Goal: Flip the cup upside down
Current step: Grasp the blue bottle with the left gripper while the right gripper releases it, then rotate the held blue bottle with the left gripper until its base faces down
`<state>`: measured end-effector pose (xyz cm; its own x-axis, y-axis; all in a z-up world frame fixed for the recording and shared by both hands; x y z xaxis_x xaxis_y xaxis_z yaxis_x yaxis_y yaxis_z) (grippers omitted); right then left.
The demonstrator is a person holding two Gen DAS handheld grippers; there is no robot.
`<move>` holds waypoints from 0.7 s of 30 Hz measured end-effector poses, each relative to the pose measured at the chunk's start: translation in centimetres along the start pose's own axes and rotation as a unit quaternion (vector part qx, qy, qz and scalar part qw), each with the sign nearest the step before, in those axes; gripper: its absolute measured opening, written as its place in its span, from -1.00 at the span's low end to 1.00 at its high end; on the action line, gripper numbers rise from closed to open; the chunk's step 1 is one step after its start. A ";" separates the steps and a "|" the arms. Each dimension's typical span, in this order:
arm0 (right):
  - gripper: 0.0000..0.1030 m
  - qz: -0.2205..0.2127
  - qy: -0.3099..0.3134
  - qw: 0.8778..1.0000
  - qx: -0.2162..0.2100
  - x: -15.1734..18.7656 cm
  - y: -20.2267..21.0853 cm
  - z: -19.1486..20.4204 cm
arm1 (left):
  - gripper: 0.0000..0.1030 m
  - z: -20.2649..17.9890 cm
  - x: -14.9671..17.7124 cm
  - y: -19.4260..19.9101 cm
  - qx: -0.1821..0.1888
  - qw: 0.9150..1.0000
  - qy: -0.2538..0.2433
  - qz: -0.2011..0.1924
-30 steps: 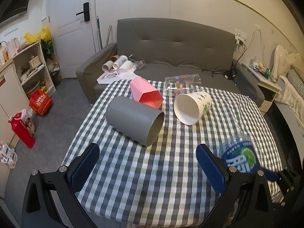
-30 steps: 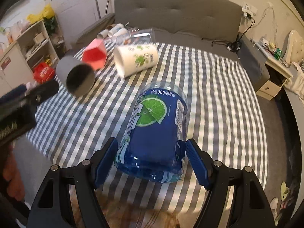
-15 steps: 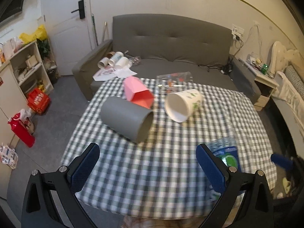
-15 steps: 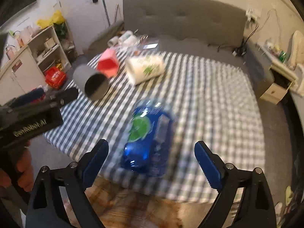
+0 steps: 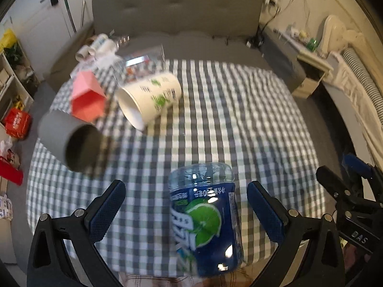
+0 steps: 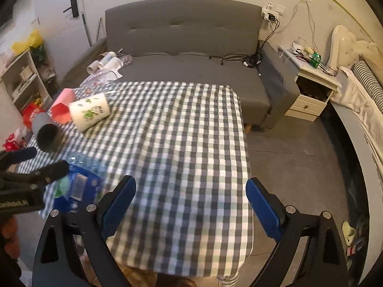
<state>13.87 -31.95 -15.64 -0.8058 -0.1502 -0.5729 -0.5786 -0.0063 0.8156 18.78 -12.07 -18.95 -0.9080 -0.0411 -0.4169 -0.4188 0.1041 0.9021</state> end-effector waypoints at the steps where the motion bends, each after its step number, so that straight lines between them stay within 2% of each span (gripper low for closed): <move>1: 0.82 0.003 -0.003 1.000 -0.005 0.1 -0.5 -0.2 | 1.00 -0.1 0.1 -0.9 -0.002 1.000 0.002 0.013; 4: 0.82 0.009 -0.006 1.000 -0.013 0.3 -2.1 -0.2 | 0.91 -0.2 0.2 -3.0 0.005 0.999 0.012 0.050; 9: 0.82 -0.014 -0.022 0.999 -0.018 0.7 -3.2 -0.4 | 0.46 -0.1 0.4 -4.7 0.035 0.995 0.030 0.089; 13: 0.82 -0.021 -0.029 0.999 -0.016 0.5 -3.6 -0.6 | 0.45 0.1 0.2 -4.3 0.047 0.994 0.028 0.092; 15: 0.81 -0.020 -0.033 0.999 -0.014 0.6 -3.8 -0.7 | 0.45 0.2 -0.1 -3.8 0.048 0.995 0.031 0.087; 18: 0.82 -0.016 -0.040 0.999 -0.013 0.7 -4.1 -0.8 | 0.45 0.1 -1.3 -2.6 0.044 0.997 0.019 0.056; 21: 0.82 -0.017 -0.044 0.999 -0.014 0.9 -4.0 -0.9 | 0.45 -0.1 -3.0 -0.4 0.024 1.000 -0.001 -0.018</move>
<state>15.59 -32.93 -19.33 -0.7950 -0.0618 -0.6035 -0.6024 -0.0374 0.7973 21.66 -12.12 -18.09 -0.8923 -0.0436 -0.4493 -0.4505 0.1499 0.8801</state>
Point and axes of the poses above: each gripper's, at about its wrist camera, not at the fingertips, and y roughly against the way its jaws point, z to its left, x to its underside, the point moved 6 cm from there along -y, roughly the way its jaws point, and after that the axes turned 9 degrees about y, right-handed, at the moved point
